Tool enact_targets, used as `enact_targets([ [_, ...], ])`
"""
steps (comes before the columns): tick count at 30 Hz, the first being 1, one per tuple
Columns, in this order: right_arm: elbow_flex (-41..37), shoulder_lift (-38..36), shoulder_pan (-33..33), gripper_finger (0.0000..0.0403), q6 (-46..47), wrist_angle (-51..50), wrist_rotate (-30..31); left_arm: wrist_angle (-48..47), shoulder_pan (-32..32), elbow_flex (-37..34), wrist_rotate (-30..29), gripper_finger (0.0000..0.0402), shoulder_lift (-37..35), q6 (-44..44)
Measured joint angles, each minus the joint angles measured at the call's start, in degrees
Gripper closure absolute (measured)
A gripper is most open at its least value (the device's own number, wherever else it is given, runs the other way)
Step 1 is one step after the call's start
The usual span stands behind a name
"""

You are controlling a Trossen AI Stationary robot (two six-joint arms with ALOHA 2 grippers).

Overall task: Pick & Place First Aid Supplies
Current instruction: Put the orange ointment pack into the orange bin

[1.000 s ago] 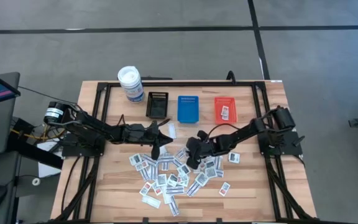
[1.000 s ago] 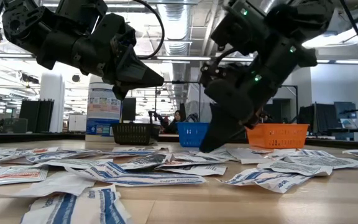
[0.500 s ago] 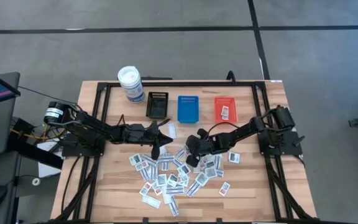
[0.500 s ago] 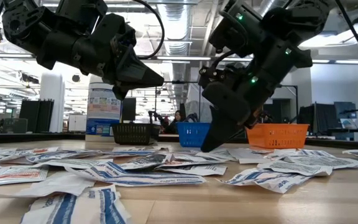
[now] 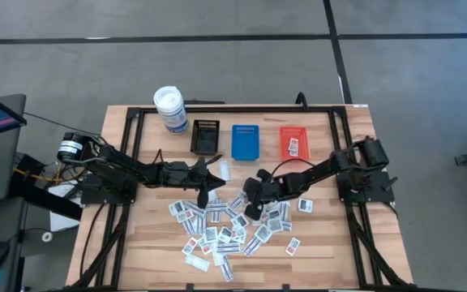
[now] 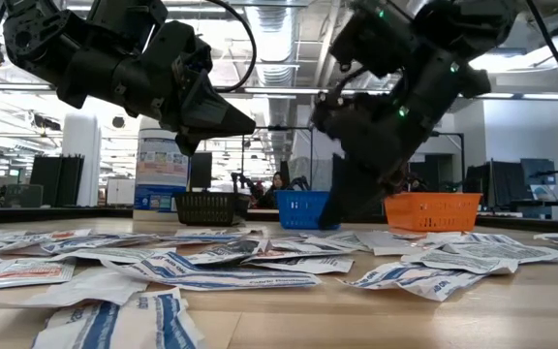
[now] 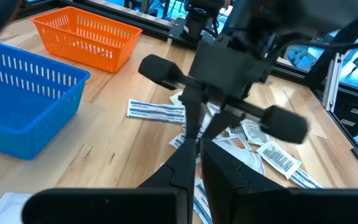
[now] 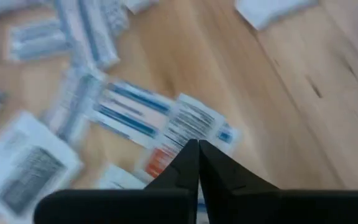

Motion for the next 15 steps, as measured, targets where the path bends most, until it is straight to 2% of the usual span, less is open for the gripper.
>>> enact_targets([
  [5, 0.0, 0.0, 0.3, 0.0375, 0.0, -0.1, -1.9, 0.0, 0.0, 0.0, 0.0, 0.0376, 0.0, 0.0],
  [15, 0.0, 0.7, 2.9, 0.0255, 0.0, 0.6, -0.4, 0.0, 0.0, 0.0, 0.0, 0.0376, 0.0, 0.0],
])
